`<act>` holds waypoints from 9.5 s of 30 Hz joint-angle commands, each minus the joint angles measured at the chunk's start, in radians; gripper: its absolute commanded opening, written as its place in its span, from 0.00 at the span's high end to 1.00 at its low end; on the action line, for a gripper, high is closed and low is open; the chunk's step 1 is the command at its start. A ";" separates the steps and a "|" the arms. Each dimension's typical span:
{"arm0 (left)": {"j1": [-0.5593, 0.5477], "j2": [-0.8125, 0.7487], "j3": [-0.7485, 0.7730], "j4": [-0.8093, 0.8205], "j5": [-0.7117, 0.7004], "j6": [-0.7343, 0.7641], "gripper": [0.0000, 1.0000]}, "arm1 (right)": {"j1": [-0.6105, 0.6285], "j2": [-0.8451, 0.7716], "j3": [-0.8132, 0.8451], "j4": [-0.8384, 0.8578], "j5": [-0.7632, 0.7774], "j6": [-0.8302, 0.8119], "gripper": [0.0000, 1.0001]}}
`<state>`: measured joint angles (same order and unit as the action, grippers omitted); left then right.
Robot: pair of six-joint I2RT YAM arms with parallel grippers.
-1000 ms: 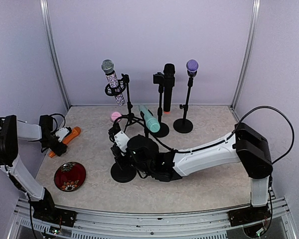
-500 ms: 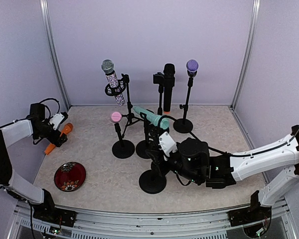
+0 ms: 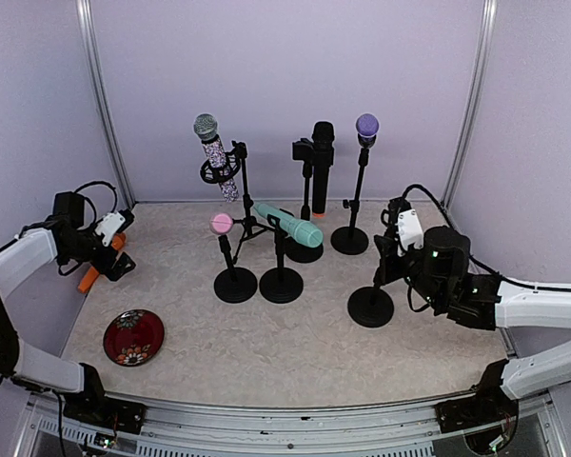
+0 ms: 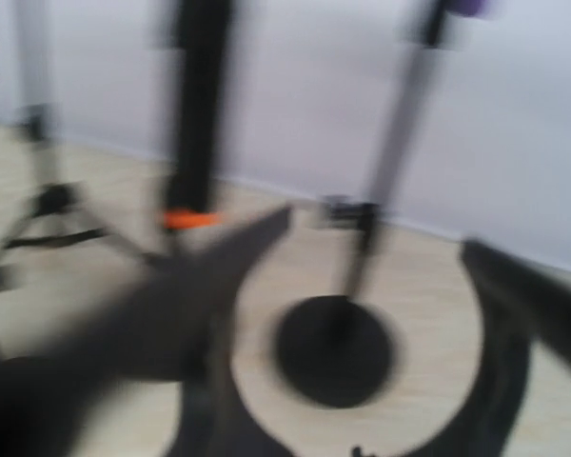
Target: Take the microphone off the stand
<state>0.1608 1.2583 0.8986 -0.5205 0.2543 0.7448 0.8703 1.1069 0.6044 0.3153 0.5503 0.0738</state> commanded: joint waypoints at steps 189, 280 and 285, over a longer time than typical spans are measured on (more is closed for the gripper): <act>-0.449 0.110 -0.089 0.418 0.120 -0.412 1.00 | 0.660 0.562 0.672 0.429 0.208 -0.403 1.00; -0.335 -0.241 0.084 -0.544 0.369 0.425 0.89 | 0.380 0.798 1.016 -0.094 -0.612 0.256 0.26; -0.146 -0.220 0.025 -0.398 0.281 0.411 0.88 | 0.371 0.725 0.960 -0.107 -0.508 0.218 0.01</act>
<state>-0.1078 1.0233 0.9638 -1.0500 0.6365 1.1709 1.2507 1.9213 1.6020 0.1848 -0.0551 0.3298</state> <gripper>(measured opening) 0.315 0.950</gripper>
